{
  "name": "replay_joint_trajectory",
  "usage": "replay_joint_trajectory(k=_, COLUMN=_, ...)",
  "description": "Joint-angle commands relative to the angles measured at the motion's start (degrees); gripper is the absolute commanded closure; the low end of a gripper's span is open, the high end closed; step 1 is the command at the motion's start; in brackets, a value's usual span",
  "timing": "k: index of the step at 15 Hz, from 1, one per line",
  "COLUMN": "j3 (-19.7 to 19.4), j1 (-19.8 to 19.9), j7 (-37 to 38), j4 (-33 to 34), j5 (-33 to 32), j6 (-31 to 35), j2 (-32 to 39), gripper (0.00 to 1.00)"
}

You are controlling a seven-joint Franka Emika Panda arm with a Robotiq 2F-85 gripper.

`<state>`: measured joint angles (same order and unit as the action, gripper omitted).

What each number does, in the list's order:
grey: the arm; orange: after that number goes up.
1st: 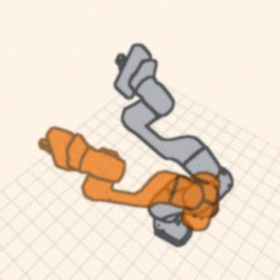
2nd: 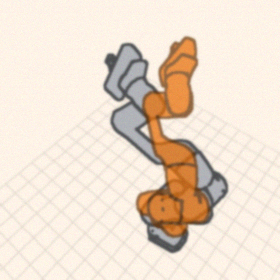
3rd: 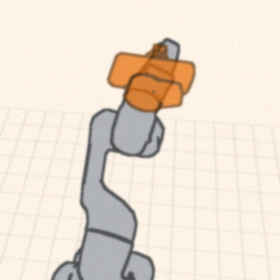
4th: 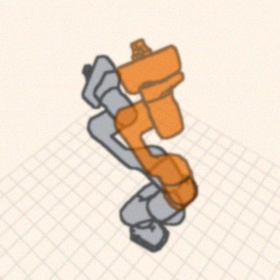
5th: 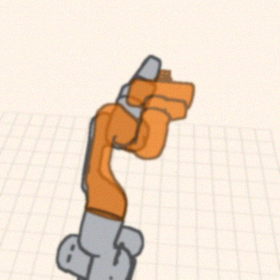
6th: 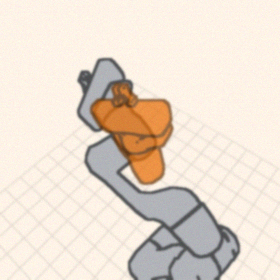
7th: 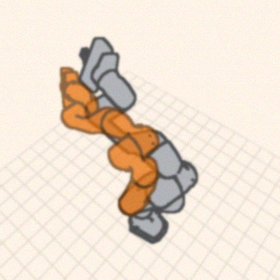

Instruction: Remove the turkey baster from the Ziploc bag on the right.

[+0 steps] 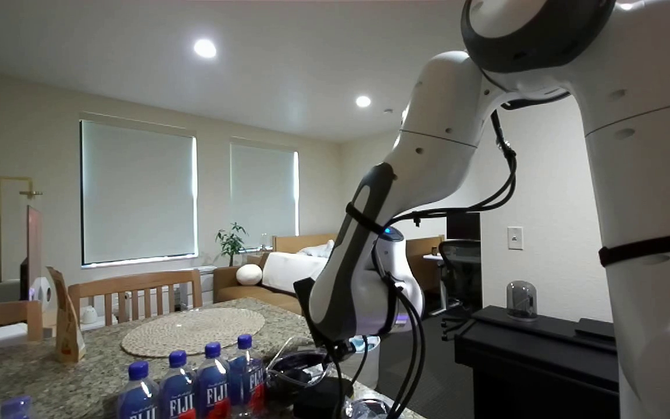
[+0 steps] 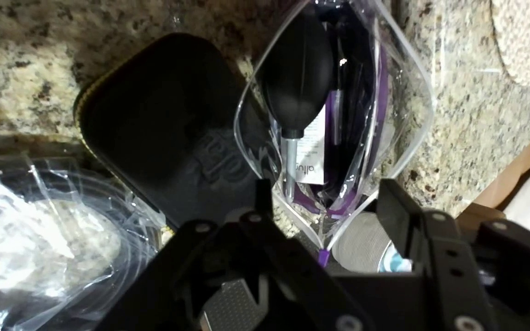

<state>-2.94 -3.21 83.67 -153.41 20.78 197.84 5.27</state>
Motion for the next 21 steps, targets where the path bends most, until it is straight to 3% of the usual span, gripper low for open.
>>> replay_joint_trajectory(k=1, j3=-0.13, j1=-0.06, j7=1.5, j4=-0.6, j5=-3.68, j6=0.0, j2=-0.16, gripper=0.2)
replay_joint_trajectory(k=3, j3=0.06, j1=0.35, j7=2.13, j4=-0.46, j5=-5.38, j6=0.0, j2=0.47, gripper=0.14)
replay_joint_trajectory(k=11, j3=0.07, j1=1.18, j7=2.53, j4=0.39, j5=-9.2, j6=0.0, j2=2.22, gripper=0.16)
replay_joint_trajectory(k=21, j3=-1.96, j1=0.52, j7=0.67, j4=4.14, j5=-9.4, j6=0.0, j2=5.9, gripper=0.16)
